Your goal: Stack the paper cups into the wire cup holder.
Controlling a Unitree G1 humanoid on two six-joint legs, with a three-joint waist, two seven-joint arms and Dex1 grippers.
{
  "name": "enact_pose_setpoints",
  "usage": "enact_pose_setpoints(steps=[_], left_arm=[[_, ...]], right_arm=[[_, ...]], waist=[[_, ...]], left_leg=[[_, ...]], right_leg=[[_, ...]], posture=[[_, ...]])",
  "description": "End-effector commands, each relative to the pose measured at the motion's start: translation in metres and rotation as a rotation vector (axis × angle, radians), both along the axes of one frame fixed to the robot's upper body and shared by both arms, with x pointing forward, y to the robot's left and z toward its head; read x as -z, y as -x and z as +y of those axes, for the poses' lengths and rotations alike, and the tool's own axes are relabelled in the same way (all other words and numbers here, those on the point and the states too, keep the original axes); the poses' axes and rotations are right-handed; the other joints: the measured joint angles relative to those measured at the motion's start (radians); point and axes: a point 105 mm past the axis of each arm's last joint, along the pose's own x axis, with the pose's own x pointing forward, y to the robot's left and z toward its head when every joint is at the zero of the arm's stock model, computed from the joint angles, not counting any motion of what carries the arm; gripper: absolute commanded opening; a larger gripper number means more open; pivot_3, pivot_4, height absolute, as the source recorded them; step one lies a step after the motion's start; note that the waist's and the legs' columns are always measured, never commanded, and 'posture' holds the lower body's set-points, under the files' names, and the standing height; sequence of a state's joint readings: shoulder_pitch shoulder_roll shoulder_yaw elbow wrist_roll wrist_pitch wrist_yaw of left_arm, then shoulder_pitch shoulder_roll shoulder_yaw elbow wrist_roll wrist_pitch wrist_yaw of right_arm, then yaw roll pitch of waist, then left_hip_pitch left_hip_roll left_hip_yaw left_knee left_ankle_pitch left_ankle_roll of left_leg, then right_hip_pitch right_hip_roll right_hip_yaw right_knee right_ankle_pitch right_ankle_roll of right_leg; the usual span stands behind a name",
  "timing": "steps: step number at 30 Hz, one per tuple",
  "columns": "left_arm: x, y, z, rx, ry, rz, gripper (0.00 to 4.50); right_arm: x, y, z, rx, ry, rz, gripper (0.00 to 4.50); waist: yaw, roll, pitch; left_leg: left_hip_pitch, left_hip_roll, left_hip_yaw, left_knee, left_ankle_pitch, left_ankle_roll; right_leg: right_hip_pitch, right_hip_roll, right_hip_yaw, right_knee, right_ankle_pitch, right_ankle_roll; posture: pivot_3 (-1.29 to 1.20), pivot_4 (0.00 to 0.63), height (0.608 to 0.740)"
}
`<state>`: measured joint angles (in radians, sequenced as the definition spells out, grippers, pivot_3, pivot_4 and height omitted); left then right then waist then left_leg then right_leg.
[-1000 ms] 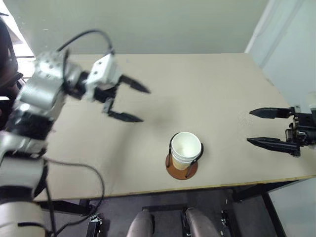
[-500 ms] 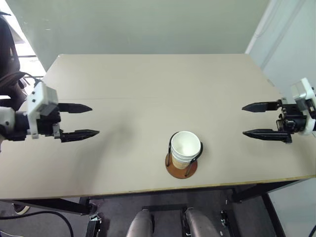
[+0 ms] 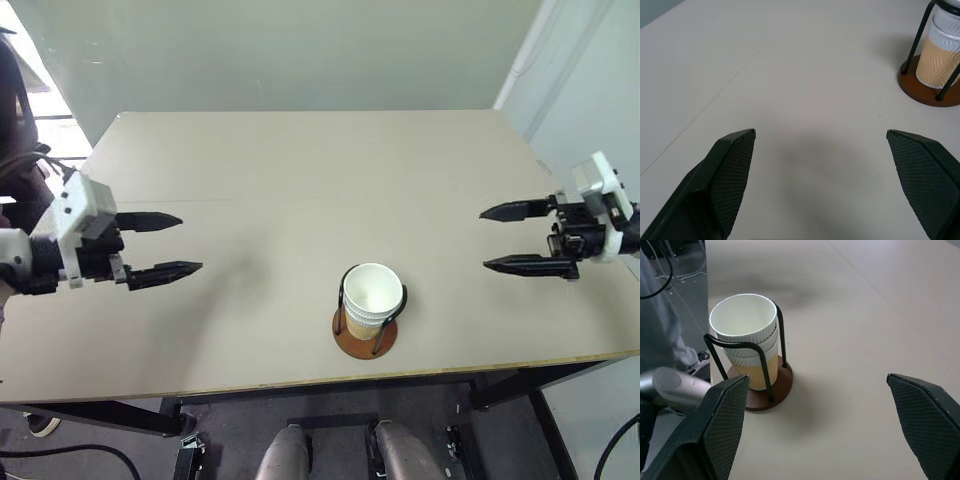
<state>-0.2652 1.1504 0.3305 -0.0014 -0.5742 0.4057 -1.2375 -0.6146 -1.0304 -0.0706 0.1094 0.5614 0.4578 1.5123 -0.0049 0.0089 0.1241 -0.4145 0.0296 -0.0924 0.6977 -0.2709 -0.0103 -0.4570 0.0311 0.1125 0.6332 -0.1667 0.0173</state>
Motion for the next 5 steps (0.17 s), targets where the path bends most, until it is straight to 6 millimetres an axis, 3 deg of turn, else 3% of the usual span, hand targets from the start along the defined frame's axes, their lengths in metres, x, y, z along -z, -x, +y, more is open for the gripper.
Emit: enact_pose_setpoints(steps=[1,5], left_arm=[[-0.0101,0.0012,-0.0036,0.006,-0.01,-0.044,4.49],[-0.01,0.0014,-0.0038,0.006,-0.009,-0.044,4.49]], right_arm=[[-0.012,0.001,0.0015,-0.014,0.008,-0.05,4.5],[-0.012,0.0009,0.0014,-0.014,0.008,-0.05,4.5]], waist=[[0.0,0.0,0.0],[0.0,0.0,0.0]], left_leg=[[0.0,0.0,0.0,0.0,0.0,0.0],[0.0,0.0,0.0,-0.001,0.0,0.0]], right_leg=[[0.0,0.0,0.0,0.0,0.0,0.0],[0.0,0.0,0.0,0.0,0.0,0.0]], posture=[[0.0,0.15,0.74],[0.0,0.15,0.74]])
